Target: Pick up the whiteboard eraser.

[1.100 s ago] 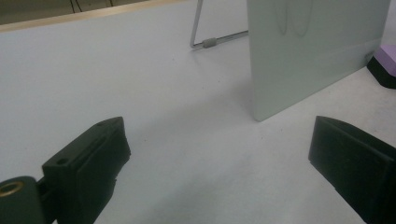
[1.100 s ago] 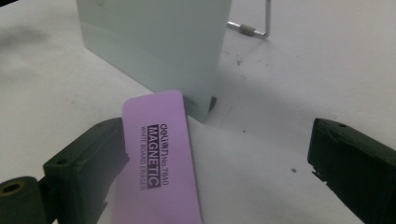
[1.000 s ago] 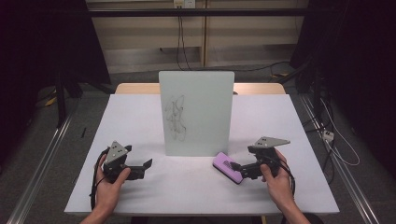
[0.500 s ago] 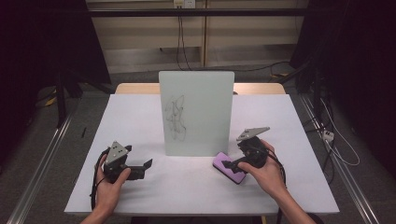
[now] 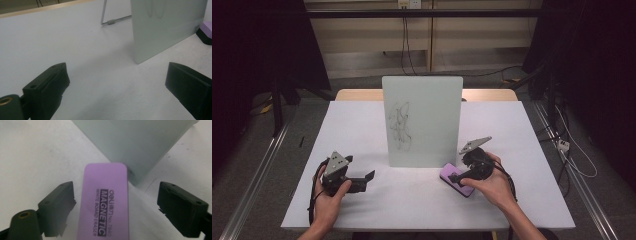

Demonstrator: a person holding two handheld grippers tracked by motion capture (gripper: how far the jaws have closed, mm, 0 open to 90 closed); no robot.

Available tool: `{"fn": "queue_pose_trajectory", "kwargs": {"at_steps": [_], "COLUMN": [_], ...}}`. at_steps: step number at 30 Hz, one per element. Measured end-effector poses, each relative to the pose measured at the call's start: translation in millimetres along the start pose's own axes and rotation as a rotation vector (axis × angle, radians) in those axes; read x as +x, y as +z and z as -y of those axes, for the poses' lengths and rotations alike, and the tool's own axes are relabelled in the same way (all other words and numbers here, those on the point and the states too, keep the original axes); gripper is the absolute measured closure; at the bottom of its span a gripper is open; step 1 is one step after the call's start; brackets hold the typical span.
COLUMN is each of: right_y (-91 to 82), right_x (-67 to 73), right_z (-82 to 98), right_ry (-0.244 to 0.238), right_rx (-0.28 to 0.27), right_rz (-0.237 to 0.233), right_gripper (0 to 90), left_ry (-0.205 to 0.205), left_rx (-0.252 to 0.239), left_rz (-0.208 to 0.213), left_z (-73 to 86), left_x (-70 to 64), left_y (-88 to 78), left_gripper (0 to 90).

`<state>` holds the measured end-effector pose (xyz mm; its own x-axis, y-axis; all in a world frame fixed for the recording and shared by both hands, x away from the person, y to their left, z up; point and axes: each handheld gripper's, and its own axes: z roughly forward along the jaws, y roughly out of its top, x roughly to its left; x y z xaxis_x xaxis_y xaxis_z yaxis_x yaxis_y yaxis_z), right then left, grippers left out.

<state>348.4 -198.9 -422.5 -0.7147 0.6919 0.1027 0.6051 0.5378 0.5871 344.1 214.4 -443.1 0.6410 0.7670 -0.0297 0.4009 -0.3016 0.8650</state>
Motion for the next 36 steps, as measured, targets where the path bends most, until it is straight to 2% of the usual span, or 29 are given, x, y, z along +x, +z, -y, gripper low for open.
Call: {"fn": "queue_pose_trajectory", "kwargs": {"at_steps": [1, 4, 6, 8, 10, 12, 15, 16, 21, 25, 27, 31, 36], "right_y": [0.9, 3.1, 3.8, 4.6, 5.2, 8.0, 10.0, 11.7, 11.5, 9.3, 7.8, -5.6, -11.6], "right_x": [0.9, 3.0, 3.3, 6.0, 6.8, 8.1, 8.9, 11.1, 13.7, 13.1, 12.6, 7.8, 3.1], "right_z": [0.6, 0.9, 0.7, -0.2, -0.5, -1.1, -0.8, -0.1, 0.3, 1.9, 2.7, 4.7, 4.4], "right_ry": [-0.003, -0.015, -0.017, -0.031, -0.036, -0.056, -0.059, -0.056, -0.063, -0.057, -0.054, -0.048, -0.045], "right_rx": [0.008, 0.046, 0.051, 0.068, 0.072, 0.093, 0.111, 0.135, 0.143, 0.139, 0.135, 0.097, 0.066], "right_rz": [-0.004, -0.018, -0.022, -0.019, -0.02, 0.001, -0.002, 0.001, 0.013, 0.005, 0.001, 0.008, 0.0], "right_gripper": [21.6, 29.2, 29.6, 34.1, 34.1, 34.6, 35.8, 39.1, 41.2, 41.5, 41.5, 41.6, 41.6], "left_ry": [-0.001, 0.0, -0.004, -0.008, -0.007, -0.003, -0.006, -0.007, -0.003, -0.01, 0.0, -0.004, -0.007], "left_rx": [0.0, -0.001, 0.002, 0.005, 0.004, 0.0, 0.001, 0.0, 0.003, -0.001, 0.001, 0.001, 0.006], "left_rz": [0.001, -0.004, 0.0, 0.001, 0.003, 0.002, 0.004, 0.004, 0.002, 0.002, 0.001, 0.004, 0.005], "left_z": [-0.2, -0.3, 0.2, 0.4, 0.3, 0.3, 0.6, 0.7, 0.5, 0.2, -0.2, 0.2, 1.9], "left_x": [0.0, 0.6, 0.6, 0.5, 0.8, 1.7, 2.4, 2.7, 2.9, 2.2, 2.2, 1.7, 3.3], "left_y": [-0.3, -0.1, 0.4, 0.6, 0.7, 1.3, 1.7, 1.7, -0.2, -0.1, -0.2, 0.4, 0.2], "left_gripper": [4.6, 4.6, 4.6, 4.6, 4.6, 4.6, 4.6, 4.6, 4.6, 4.6, 4.6, 4.6, 4.6]}}
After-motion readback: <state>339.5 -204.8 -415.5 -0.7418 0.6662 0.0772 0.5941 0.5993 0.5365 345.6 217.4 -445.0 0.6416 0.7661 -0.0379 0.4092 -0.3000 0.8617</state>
